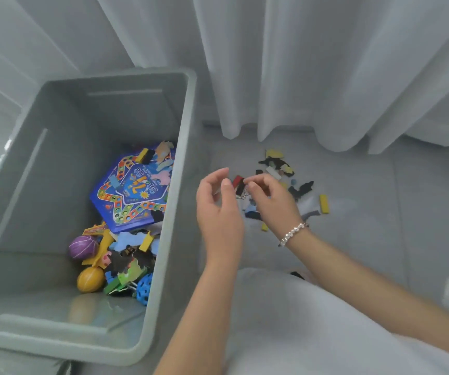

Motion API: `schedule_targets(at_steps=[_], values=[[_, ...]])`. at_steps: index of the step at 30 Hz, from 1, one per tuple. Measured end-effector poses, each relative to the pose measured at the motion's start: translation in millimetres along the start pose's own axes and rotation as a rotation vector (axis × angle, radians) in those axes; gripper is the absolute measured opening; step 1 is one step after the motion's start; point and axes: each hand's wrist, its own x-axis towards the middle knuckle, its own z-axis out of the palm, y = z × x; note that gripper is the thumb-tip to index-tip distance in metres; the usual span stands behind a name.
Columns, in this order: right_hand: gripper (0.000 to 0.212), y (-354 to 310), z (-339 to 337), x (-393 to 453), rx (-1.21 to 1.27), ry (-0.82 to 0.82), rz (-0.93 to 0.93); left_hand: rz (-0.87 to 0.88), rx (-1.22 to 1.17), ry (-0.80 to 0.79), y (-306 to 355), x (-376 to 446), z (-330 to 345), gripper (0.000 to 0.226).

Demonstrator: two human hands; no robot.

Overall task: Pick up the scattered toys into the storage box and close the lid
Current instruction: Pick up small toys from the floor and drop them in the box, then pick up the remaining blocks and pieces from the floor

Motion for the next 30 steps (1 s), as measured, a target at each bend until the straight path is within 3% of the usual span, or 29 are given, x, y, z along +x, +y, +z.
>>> schedule_targets(at_steps=[7, 14, 25, 30], values=[[0.014, 90, -41, 10, 0.001, 0.223, 0.254, -0.261, 0.056, -0.065, -90, -12, 51, 0.016], [0.013, 168, -60, 8, -0.041, 0.308, 0.364, -0.364, 0.354, -0.134, -170, -10, 77, 0.011], [0.018, 204, -50, 20, -0.077, 0.359, 0.348, -0.169, 0.652, -0.048, -217, -7, 105, 0.041], [0.037, 214, -48, 26, -0.191, 0.394, 0.286, 0.009, 0.806, -0.174, -223, 1, 107, 0.046]])
